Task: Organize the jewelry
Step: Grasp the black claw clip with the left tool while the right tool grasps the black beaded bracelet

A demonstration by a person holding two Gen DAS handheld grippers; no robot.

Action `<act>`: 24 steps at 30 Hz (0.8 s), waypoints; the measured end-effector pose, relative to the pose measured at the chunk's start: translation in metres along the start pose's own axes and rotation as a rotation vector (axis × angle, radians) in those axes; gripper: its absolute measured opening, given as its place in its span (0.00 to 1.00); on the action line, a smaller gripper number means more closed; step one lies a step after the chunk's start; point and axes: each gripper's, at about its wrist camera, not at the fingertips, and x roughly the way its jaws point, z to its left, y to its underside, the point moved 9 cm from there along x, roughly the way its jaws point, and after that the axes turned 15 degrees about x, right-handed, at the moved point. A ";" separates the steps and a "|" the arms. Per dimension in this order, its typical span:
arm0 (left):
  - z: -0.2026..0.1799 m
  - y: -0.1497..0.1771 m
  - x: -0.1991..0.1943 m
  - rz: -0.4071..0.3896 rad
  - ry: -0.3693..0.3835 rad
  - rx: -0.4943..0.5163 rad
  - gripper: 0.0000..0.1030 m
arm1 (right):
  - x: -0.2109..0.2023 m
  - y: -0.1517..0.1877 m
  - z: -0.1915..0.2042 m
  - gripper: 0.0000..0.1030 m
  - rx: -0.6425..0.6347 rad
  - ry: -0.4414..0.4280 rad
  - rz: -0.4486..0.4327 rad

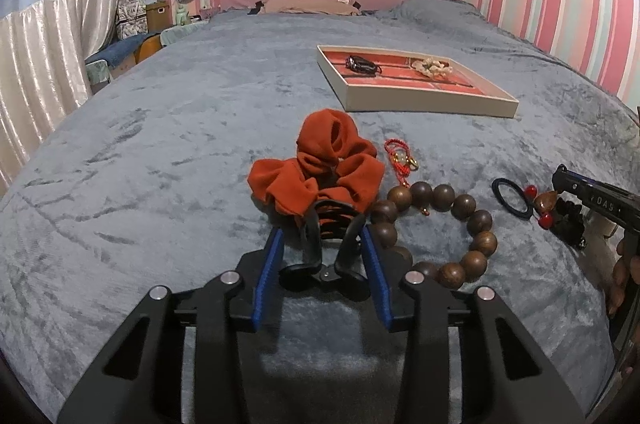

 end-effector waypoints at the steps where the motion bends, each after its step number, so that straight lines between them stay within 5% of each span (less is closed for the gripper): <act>1: 0.001 0.000 -0.001 -0.004 0.001 -0.002 0.29 | 0.000 -0.001 0.000 0.25 0.002 -0.003 0.000; 24: 0.007 -0.033 -0.017 -0.042 -0.007 -0.038 0.26 | -0.012 -0.033 0.005 0.25 0.023 -0.089 -0.018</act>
